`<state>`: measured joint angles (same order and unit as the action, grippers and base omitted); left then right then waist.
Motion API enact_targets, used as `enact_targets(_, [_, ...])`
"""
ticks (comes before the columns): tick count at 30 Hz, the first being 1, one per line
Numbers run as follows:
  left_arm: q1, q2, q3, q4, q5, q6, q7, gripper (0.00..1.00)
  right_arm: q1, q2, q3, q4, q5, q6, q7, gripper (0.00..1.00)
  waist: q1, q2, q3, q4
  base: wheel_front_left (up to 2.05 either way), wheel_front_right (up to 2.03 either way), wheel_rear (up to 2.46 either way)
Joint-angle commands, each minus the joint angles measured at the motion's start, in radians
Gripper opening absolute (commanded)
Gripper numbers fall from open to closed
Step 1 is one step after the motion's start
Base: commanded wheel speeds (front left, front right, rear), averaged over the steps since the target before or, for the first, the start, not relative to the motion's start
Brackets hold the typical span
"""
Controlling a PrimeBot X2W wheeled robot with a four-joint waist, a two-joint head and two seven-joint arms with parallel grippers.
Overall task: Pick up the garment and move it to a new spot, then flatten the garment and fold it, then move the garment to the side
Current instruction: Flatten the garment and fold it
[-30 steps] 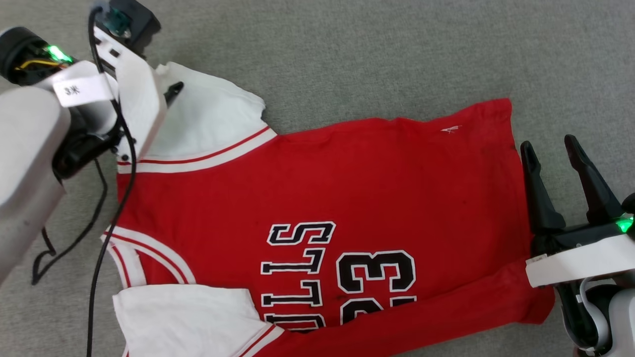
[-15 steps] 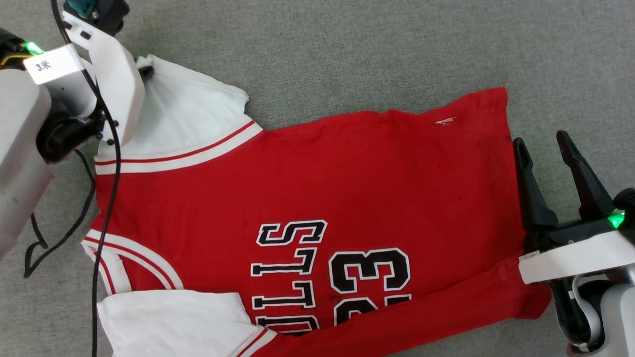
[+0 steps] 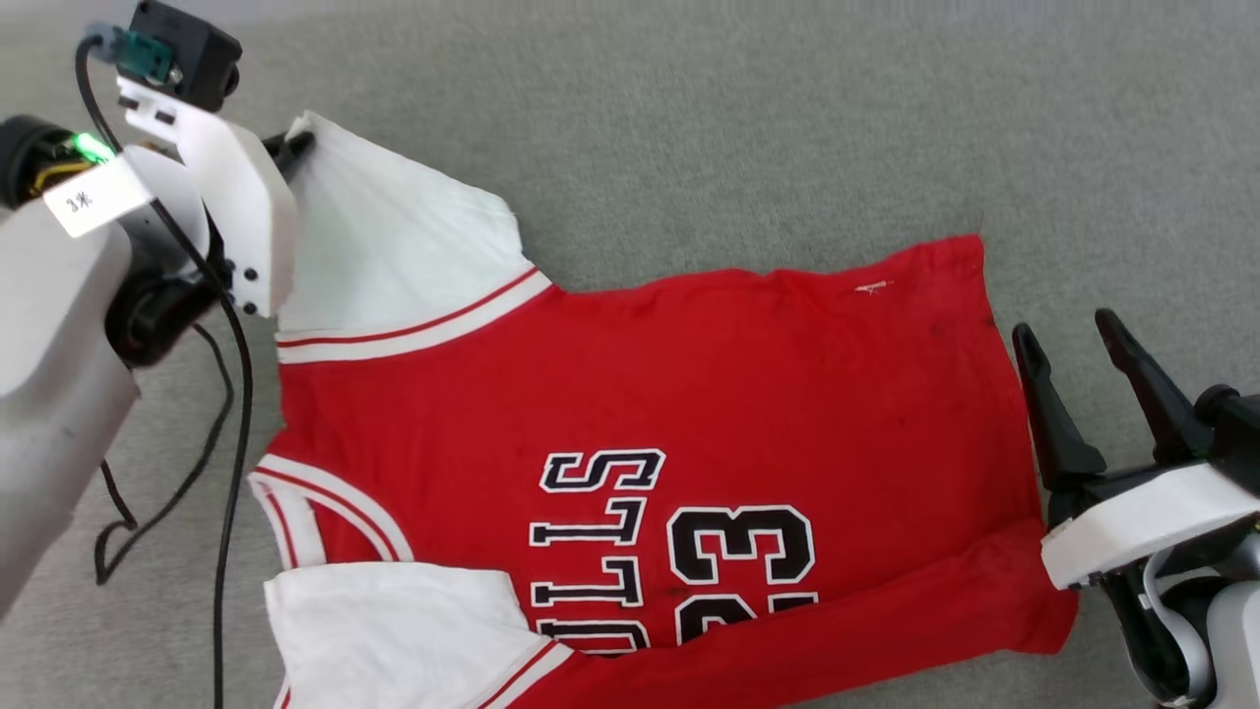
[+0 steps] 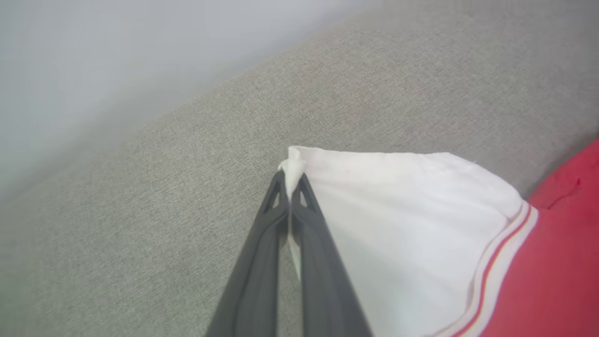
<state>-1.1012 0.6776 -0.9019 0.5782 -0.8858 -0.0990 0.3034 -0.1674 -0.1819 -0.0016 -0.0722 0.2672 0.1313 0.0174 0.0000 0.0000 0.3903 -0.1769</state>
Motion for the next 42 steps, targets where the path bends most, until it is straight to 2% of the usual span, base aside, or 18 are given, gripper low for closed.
enact_targets(1, [0.033, 0.003, 0.009, -0.018, -0.012, 0.015, -0.017, 0.00, 0.012, -0.013, -0.005, 0.005, 0.001, -0.001, 0.024, 1.00, 0.0000, 0.0000, -0.051, 0.032, 0.00, 0.00, 0.00])
enact_targets(6, [0.127, 0.033, 0.037, -0.135, -0.050, 0.073, -0.062, 0.00, 0.011, -0.075, -0.004, 0.009, 0.011, -0.001, 0.155, 1.00, 0.0000, 0.0000, -0.102, 0.073, 0.00, 0.00, 0.00])
enact_targets(12, [0.246, 0.099, 0.041, -0.366, -0.051, 0.166, -0.086, 0.00, -0.066, -0.172, 0.002, 0.030, 0.052, -0.001, 0.388, 1.00, 0.0000, 0.0000, -0.103, 0.124, 0.00, 0.00, 0.00])
enact_targets(17, [0.315, 0.150, 0.036, -0.539, -0.034, 0.238, -0.098, 0.00, -0.159, -0.255, 0.026, 0.091, 0.089, -0.001, 0.579, 1.00, 0.0000, 0.0000, -0.078, 0.158, 0.00, 0.00, 0.00])
enact_targets(22, [0.351, 0.174, 0.032, -0.656, -0.012, 0.287, -0.108, 0.00, -0.250, -0.292, 0.051, 0.181, 0.118, -0.001, 0.689, 1.00, 0.0000, 0.0000, -0.049, 0.187, 0.00, 0.00, 0.00])
enact_targets(29, [0.348, 0.175, 0.021, -0.733, 0.014, 0.310, -0.109, 0.00, -0.344, -0.328, 0.113, 0.307, 0.124, -0.001, 0.722, 1.00, 0.0000, 0.0000, -0.013, 0.223, 0.00, 0.00, 0.00])
enact_targets(41, [0.323, 0.145, 0.008, -0.730, 0.030, 0.293, -0.121, 0.00, -0.392, -0.339, 0.238, 0.463, 0.142, -0.001, 0.677, 1.00, 0.0000, 0.0000, 0.015, 0.260, 0.00, 0.00, 0.00])
enact_targets(42, [0.323, 0.143, 0.008, -0.725, 0.029, 0.292, -0.123, 0.00, -0.392, -0.339, 0.247, 0.475, 0.145, -0.001, 0.672, 0.81, 0.0000, 0.0000, 0.015, 0.261, 0.00, 0.00, 0.00])
